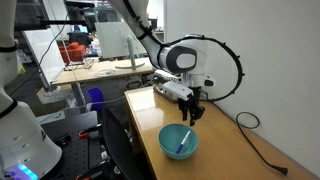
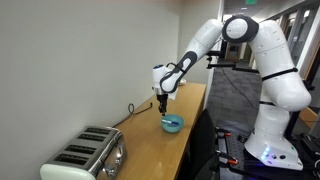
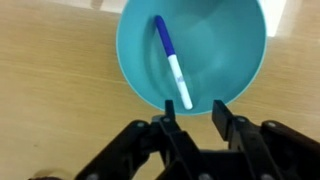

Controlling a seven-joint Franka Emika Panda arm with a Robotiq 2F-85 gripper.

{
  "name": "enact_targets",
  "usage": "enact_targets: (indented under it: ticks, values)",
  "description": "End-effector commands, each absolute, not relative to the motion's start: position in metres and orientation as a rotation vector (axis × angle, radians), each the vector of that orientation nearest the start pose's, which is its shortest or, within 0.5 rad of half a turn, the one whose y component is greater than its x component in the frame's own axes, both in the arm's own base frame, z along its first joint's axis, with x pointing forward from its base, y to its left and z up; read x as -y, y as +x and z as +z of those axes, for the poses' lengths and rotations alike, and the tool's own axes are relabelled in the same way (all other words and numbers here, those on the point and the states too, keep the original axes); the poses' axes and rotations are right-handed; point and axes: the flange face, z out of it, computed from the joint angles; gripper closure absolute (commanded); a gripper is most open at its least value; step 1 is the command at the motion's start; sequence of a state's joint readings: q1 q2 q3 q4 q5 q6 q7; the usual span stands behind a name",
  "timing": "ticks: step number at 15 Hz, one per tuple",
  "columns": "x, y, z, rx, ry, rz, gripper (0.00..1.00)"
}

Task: Put the blue pen inside the light blue bowl

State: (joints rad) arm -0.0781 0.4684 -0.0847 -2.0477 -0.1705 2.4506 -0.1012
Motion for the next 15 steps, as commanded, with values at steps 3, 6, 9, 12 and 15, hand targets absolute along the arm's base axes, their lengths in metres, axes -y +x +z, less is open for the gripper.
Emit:
enact_targets:
  ticks: [3,6,9,12,15]
  values:
    - [0.075,0.576,0.228,0.214,-3.267,0.251,0.05]
    - [0.06,0.576,0.244,0.254,-3.278,0.302,0.0]
    - [0.05,0.576,0.259,0.288,-3.288,0.32,0.0]
    - [0.045,0.576,0.267,0.3,-3.291,0.316,0.0]
    - [0.042,0.577,0.268,0.308,-3.31,0.339,0.0]
